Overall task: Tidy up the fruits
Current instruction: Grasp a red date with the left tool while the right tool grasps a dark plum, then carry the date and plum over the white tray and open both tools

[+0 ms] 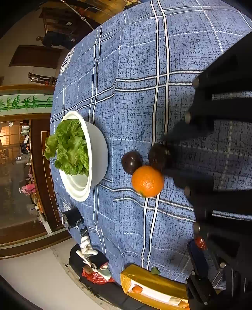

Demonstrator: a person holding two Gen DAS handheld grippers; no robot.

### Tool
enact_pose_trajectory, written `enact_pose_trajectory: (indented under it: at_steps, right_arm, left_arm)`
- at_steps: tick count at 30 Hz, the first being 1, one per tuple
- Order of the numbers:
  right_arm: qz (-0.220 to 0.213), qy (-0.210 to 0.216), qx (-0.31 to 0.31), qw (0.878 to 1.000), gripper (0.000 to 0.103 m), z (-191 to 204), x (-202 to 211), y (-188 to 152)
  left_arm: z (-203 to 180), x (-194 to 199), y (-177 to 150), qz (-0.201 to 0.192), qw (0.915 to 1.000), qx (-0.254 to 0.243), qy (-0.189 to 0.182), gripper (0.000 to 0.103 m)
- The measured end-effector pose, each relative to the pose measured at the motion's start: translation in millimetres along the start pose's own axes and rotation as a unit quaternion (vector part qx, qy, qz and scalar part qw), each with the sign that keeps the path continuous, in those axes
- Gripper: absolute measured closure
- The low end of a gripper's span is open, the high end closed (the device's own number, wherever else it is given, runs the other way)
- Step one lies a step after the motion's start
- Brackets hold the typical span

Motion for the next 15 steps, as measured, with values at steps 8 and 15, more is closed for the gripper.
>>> enact_pose_trajectory:
  at_steps: [8, 15]
  right_arm:
    - [-0.027, 0.006, -0.016, 0.999, 0.080, 7.9, 25.1, -10.4]
    - [-0.052, 0.018, -0.021, 0.998, 0.080, 24.9, 100.5, -50.2]
  left_arm:
    - [4.2, 4.0, 2.7, -0.012, 0.9994, 0.008, -0.031, 0.078]
    - [11.0, 17.6, 1.4, -0.034, 0.9990, 0.023, -0.019, 0.078]
Point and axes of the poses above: each gripper's, at about its wrist camera, not at the fingertips, and x roughly against the way its jaws point, z to its left, y to its top, the point moved 4 cm from there along -x, roughly the way its jaws point, and after that the axes turned 2 degrees about -x, right-handed, at the moved point
